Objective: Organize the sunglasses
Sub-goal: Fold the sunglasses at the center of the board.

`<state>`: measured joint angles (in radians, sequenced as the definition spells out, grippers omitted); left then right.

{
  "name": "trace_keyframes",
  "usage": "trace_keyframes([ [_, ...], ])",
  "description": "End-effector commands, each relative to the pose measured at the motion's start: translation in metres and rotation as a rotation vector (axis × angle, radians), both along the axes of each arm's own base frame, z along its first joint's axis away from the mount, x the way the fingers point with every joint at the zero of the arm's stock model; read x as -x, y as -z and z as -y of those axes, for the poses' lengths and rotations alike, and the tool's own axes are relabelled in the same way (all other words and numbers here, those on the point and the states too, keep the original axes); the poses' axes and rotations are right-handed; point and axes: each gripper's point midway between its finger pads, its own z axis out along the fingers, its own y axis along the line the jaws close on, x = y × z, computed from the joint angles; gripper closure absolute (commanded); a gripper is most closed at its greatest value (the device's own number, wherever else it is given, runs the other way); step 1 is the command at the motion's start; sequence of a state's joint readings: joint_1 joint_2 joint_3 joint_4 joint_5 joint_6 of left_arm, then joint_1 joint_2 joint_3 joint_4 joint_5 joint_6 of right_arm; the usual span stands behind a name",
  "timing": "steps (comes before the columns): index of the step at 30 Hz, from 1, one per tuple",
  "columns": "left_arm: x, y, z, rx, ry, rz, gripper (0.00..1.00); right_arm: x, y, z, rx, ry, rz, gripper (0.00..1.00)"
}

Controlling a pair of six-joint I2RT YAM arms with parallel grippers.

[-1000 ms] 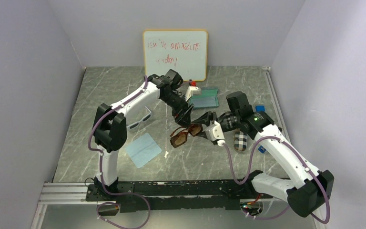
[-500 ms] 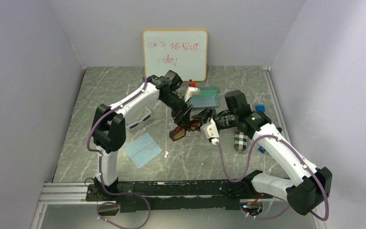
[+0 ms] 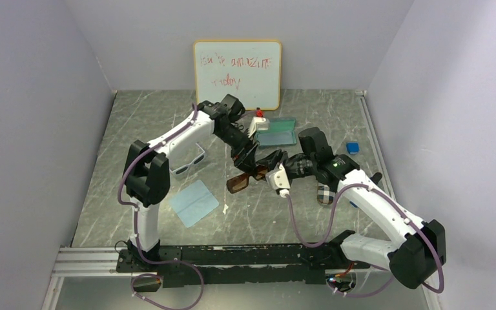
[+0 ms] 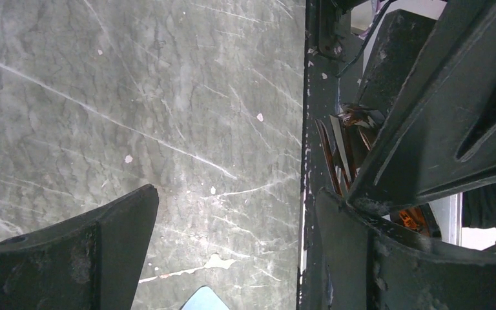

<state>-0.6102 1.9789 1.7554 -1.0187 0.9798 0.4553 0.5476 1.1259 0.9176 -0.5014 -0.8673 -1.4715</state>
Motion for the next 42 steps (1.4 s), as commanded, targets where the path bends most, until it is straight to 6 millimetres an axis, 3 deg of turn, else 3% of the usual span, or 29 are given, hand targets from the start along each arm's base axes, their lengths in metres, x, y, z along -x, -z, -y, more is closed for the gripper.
trace_keyframes([
  [1, 0.023, -0.041, 0.008, 0.128, 0.068, -0.005, 0.03, -0.014, -0.003, -0.008, -0.026, 0.038, 0.051, 0.81],
  [5, 0.015, -0.041, 0.009, 0.113, 0.034, 0.038, 0.04, -0.018, -0.005, -0.010, -0.043, 0.074, 0.021, 0.80],
  [9, -0.002, -0.039, 0.008, 0.074, -0.066, 0.087, 0.04, -0.025, -0.020, -0.014, -0.121, 0.147, -0.033, 0.80],
  [15, 0.006, -0.052, 0.002, 0.147, -0.035, 0.027, 0.03, -0.027, -0.027, -0.016, -0.149, 0.160, -0.058, 0.82],
  [21, -0.014, -0.058, -0.012, 0.184, -0.103, 0.028, 0.04, -0.019, -0.067, -0.014, -0.237, 0.154, -0.165, 0.86],
  [28, -0.056, -0.098, -0.045, 0.283, -0.307, 0.238, 0.04, -0.012, -0.088, -0.004, -0.357, 0.130, -0.378, 0.86],
  [35, -0.050, -0.134, -0.065, 0.464, -0.420, 0.509, 0.04, -0.024, -0.109, 0.021, -0.521, 0.153, -0.632, 0.86],
  [42, -0.056, -0.147, -0.065, 0.504, -0.479, 0.524, 0.04, -0.034, -0.115, 0.023, -0.574, 0.216, -0.942, 0.85],
])
